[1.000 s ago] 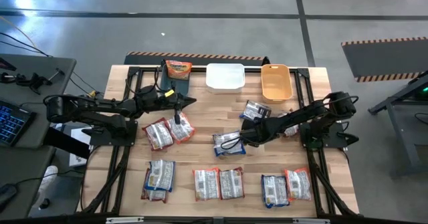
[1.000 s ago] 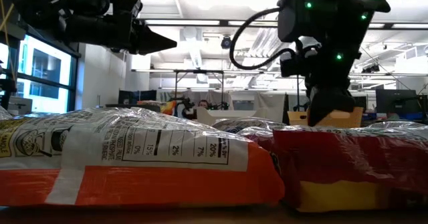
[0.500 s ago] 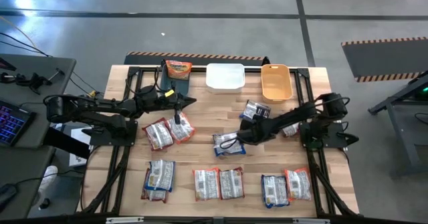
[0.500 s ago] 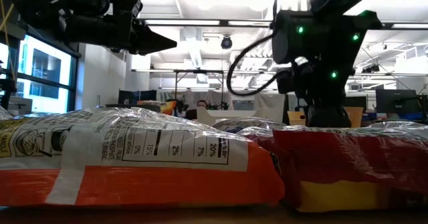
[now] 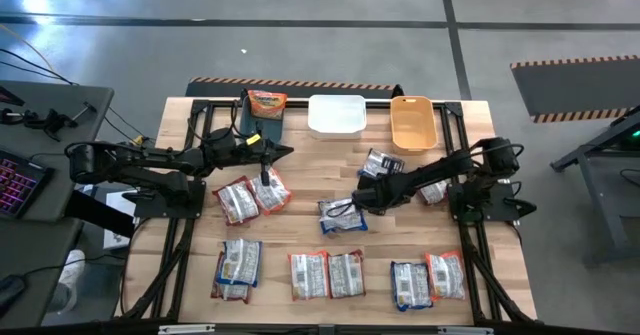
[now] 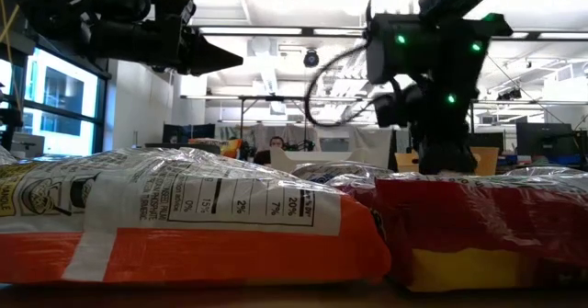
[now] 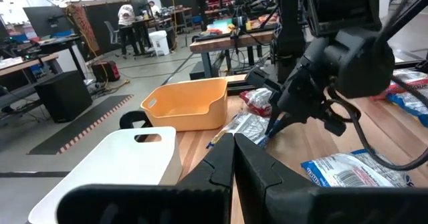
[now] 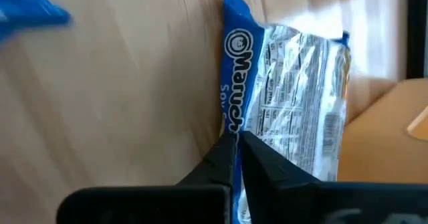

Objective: Sort Maruchan noodles
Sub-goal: Put the top blue noodle pack into the white bin

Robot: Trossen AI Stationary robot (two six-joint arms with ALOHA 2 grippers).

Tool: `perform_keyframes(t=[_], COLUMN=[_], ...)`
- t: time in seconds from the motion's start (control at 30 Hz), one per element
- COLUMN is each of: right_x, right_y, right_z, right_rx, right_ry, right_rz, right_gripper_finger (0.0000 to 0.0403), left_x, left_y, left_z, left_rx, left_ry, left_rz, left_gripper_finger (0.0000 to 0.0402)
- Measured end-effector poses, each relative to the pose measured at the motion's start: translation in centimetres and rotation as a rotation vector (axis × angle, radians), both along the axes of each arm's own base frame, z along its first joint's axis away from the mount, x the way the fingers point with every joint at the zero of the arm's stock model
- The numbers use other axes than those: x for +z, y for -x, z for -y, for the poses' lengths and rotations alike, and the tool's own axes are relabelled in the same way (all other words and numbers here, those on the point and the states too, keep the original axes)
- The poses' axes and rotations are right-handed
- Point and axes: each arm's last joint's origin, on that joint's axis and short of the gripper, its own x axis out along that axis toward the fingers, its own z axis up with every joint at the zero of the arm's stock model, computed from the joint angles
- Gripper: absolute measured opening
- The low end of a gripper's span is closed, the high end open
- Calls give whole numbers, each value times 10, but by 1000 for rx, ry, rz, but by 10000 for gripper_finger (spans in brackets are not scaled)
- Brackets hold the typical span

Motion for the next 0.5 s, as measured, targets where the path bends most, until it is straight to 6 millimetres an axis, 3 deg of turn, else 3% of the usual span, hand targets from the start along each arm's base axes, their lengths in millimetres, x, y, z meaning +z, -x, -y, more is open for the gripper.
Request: perform_keyframes(t=[0.33, 0.5], right_x=[66, 101], right_y=[-16, -12], right_z=[8, 23], right_rx=[36, -25], right_ry=[-105, -193], right_rz=[207, 324], right_gripper_finger=[0, 1], left_x=[0, 0], left_y=[0, -1], left_z=[1, 3], left_rx=[-2, -13], left_ry=[9, 7], left_rz=[3, 2], left_gripper_finger=[0, 0])
